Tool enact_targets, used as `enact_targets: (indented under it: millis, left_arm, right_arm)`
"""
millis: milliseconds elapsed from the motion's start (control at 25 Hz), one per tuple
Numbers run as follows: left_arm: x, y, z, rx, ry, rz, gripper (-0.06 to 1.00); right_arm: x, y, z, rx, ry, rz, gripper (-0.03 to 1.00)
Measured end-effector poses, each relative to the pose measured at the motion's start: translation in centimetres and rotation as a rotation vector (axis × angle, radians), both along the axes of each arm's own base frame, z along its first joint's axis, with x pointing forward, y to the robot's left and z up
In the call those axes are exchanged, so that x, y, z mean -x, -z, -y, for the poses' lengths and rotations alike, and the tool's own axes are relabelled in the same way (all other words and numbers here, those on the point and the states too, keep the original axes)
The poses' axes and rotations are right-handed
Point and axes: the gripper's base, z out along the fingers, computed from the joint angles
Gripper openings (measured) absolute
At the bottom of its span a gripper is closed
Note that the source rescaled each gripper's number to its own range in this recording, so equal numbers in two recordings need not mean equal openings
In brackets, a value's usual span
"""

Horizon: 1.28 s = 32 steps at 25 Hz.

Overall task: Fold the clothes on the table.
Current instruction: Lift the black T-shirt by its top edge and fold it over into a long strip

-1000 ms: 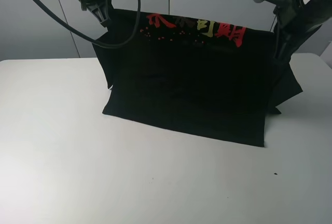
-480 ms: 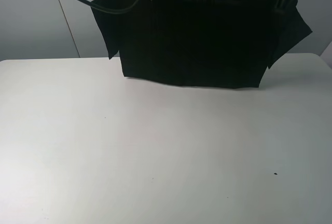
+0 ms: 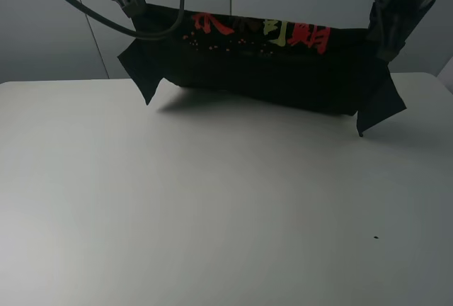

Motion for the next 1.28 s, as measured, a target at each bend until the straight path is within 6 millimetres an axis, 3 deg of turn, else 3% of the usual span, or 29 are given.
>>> enact_targets:
  millis: [160, 400, 680, 1040, 1280]
  left_arm:
    - [1.1, 0.6, -0.2, -0.026, 0.011, -0.129, 0.0]
    - [1.5, 1.0, 0.2, 0.015, 0.017, -0.186, 0.0]
    - [2.4, 2.9, 0.5, 0.047, 0.039, -0.281, 0.0]
    - [3.9, 5.3, -0.1, 0.018, 0.005, -0.379, 0.0]
    - [3.8, 5.4, -0.5, 0.012, -0.085, -0.382, 0.0]
  right_arm:
    - [0.9, 0.4, -0.2, -0.007, -0.036, -0.111, 0.0]
    - [2.2, 0.9, -0.7, -0.052, -0.066, -0.268, 0.0]
    - [2.8, 1.2, -1.3, -0.12, -0.1, -0.324, 0.0]
    - [5.1, 5.6, -1.0, -0.124, -0.067, -0.508, 0.0]
    - [4.8, 6.2, -0.7, -0.118, 0.017, -0.455, 0.0]
